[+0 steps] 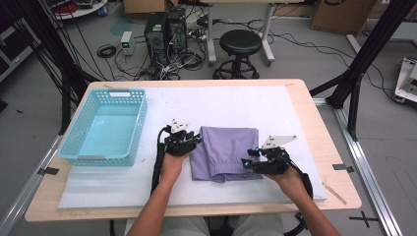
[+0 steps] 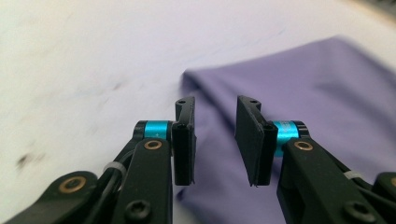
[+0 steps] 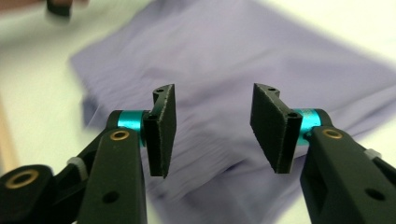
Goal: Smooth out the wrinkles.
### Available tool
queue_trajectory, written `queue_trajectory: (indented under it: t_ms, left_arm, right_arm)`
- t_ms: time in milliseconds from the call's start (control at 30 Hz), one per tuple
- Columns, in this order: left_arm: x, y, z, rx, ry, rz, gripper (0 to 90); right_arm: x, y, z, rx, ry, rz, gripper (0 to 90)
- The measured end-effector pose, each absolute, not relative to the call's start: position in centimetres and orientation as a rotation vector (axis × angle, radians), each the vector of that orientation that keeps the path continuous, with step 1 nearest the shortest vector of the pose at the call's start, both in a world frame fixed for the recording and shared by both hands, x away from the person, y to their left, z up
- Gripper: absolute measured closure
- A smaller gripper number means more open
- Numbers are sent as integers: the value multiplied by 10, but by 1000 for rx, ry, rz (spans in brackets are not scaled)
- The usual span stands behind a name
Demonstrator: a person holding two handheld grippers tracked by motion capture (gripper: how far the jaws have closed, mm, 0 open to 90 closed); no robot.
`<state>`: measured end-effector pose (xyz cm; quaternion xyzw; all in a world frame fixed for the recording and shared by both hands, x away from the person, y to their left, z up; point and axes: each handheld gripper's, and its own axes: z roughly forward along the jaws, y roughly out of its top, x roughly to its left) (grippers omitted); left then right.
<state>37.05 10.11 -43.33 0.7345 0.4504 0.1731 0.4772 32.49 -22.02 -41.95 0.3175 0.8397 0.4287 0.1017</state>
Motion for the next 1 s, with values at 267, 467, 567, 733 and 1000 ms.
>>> queue_trajectory:
  t_ms: [267,467,567,733,1000]
  left_arm:
    - [378,69,-447,1859,1014,306,622]
    - [380,59,-451,1946,1058,343,635]
    - [379,59,-450,1977,1071,371,666]
    - [378,62,-450,1989,1088,384,686]
    - [376,66,-451,1975,1091,374,690]
  right_arm:
    - [357,-220,-427,1023,2431,1134,496]
    - [378,-196,-425,987,2443,1119,505]
    - [391,-185,-430,1000,2536,1047,537]
    - [394,-188,-438,959,2584,948,563]
    - [380,-226,-436,970,2551,919,560]
